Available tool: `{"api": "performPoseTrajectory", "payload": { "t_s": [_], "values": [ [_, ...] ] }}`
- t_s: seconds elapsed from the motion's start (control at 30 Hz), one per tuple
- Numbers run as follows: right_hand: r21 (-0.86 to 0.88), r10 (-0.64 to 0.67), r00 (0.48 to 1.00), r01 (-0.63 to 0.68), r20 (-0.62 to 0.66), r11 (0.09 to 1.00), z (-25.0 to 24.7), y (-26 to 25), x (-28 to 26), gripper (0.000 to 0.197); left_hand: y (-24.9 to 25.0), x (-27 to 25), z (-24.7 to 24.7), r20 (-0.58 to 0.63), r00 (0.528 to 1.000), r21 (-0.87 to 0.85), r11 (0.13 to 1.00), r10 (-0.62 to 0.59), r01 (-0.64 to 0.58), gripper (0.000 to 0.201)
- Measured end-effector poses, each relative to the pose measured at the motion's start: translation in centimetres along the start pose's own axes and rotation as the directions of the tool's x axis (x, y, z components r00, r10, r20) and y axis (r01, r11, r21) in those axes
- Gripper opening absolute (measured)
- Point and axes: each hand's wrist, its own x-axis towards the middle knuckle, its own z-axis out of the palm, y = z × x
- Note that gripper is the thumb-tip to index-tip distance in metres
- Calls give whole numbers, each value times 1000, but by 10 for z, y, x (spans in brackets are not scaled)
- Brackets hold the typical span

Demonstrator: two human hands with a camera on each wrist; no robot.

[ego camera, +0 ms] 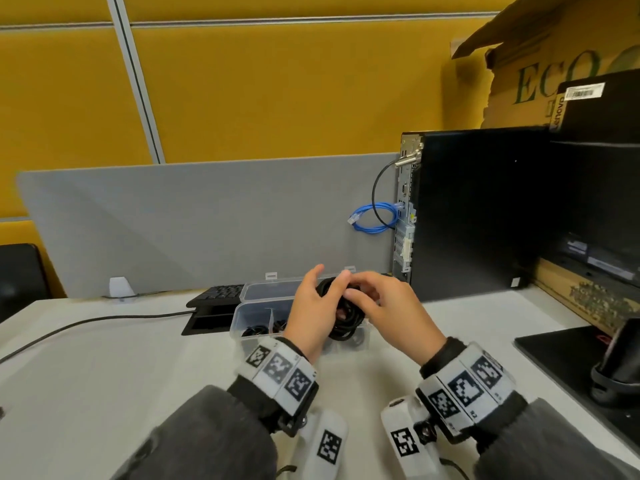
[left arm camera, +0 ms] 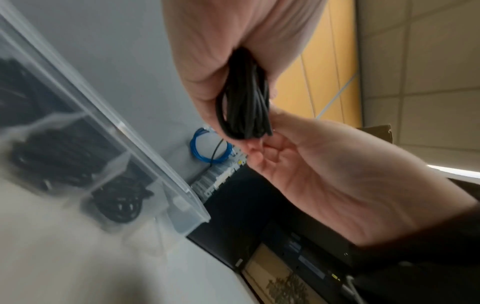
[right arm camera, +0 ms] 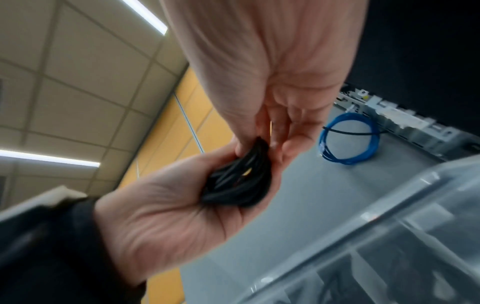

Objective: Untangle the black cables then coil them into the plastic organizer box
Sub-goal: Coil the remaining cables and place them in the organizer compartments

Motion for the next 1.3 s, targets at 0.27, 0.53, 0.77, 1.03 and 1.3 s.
{"api": "performPoseTrajectory", "payload": {
  "t_s": [0.27,0.53,0.77,1.03,1.3],
  "values": [
    [-37,2,973,-11,-229,999,1,20,-6,16,0,-2,19,430,886,-530,746,-172,402,39],
    [-253,-110,994,102,-17,962,-12,14,-20,15,-18,3,20,348,913,-401,847,-213,350,80],
    [-98,-62,976,84,210,992,-33,22,-12,37,-4,4,34,238,965,-264,949,-108,171,63],
    [-68,-32,999,35,42,997,-26,42,-7,37,-10,21,56,127,991,-106,993,-42,55,73],
    [130,147,989,-143,-22,981,-27,82,44,20,-19,37,42,212,974,55,996,-85,74,37]
  ]
}}
